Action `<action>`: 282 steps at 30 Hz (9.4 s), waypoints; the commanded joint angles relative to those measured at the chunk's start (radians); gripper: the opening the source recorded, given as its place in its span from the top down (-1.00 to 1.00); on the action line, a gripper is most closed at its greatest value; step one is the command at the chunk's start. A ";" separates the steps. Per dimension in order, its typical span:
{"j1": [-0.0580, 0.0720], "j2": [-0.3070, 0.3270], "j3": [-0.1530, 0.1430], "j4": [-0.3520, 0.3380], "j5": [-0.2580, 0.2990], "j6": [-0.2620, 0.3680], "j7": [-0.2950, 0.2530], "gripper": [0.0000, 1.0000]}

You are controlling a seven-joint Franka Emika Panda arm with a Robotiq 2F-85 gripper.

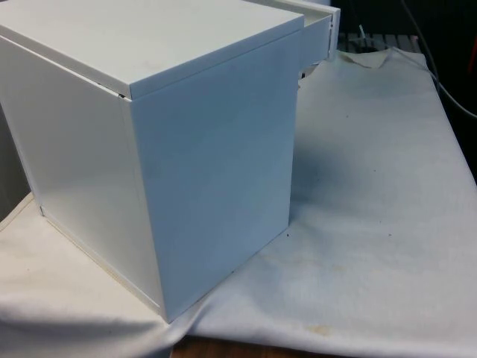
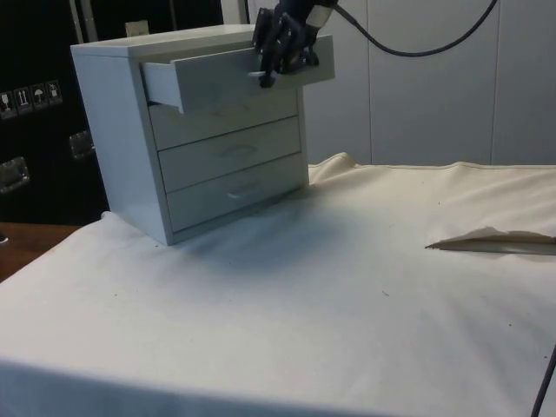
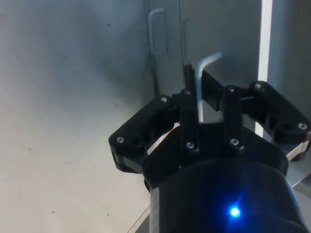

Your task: Open the drawer, then close it.

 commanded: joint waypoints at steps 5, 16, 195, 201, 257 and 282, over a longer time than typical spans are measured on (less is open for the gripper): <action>-0.028 -0.043 0.019 -0.049 -0.049 -0.011 0.029 1.00; -0.039 -0.054 0.006 -0.062 -0.087 -0.003 0.037 1.00; 0.045 0.015 0.146 -0.105 -0.267 -0.253 0.331 1.00; 0.045 0.014 0.166 -0.071 -0.239 -0.290 0.295 1.00; 0.045 0.286 0.080 0.228 -0.202 -0.201 0.268 1.00; 0.036 0.483 0.036 0.348 -0.217 -0.130 0.405 1.00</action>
